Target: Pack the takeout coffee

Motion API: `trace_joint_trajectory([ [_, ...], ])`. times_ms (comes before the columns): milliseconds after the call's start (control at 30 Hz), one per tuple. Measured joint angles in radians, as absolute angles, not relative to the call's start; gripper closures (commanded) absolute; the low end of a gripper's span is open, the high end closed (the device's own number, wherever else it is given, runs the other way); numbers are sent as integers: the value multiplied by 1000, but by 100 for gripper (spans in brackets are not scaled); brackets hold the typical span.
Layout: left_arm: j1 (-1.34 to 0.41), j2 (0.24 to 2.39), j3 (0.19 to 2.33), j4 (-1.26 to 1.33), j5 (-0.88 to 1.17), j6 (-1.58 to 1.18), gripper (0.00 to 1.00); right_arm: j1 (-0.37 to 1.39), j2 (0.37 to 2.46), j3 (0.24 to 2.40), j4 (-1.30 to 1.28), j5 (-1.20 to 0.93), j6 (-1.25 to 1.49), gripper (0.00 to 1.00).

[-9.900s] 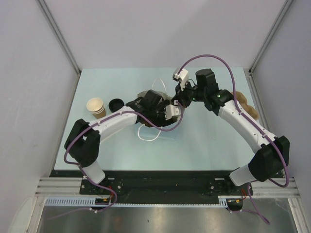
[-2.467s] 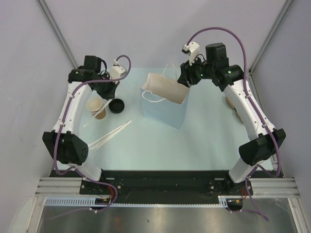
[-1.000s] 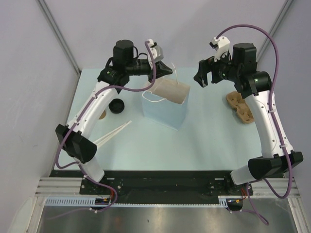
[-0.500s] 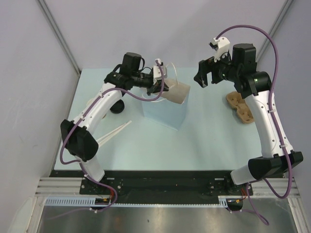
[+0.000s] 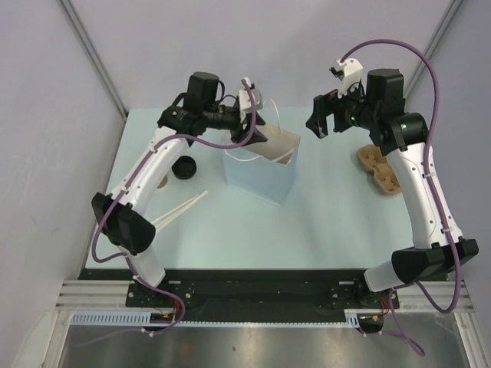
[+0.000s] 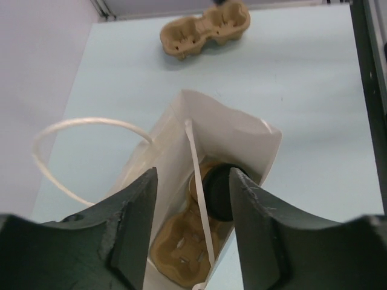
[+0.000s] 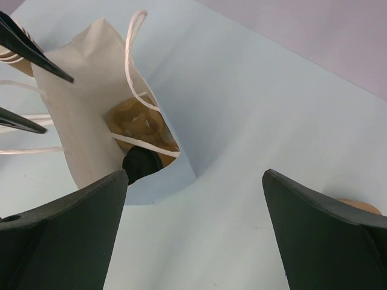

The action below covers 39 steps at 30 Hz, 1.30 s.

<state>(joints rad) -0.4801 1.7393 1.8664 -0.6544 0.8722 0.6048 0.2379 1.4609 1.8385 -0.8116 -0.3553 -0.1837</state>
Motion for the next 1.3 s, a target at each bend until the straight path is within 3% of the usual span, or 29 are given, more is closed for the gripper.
trace_joint_trajectory([
  [200, -459, 1732, 2025, -608, 870, 437, 24, 238, 1485, 1847, -810, -359, -184, 0],
  [433, -328, 1659, 2047, -576, 843, 228, 0, 193, 1589, 1958, -795, -406, -167, 0],
  [767, -45, 1634, 2038, -886, 710, 130, 1, -2, 1671, 1941, -774, -545, -45, 1],
  [933, -9, 1567, 1763, -982, 622, 140, 0, -73, 1652, 1747, -765, -575, -28, 0],
  [1167, -8, 1404, 1246, -924, 532, 123, 1, -79, 1550, 1428, -780, -585, -39, 0],
  [1300, -8, 1326, 1090, -876, 499, 109, 0, -78, 1472, 1321, -787, -584, -62, 0],
])
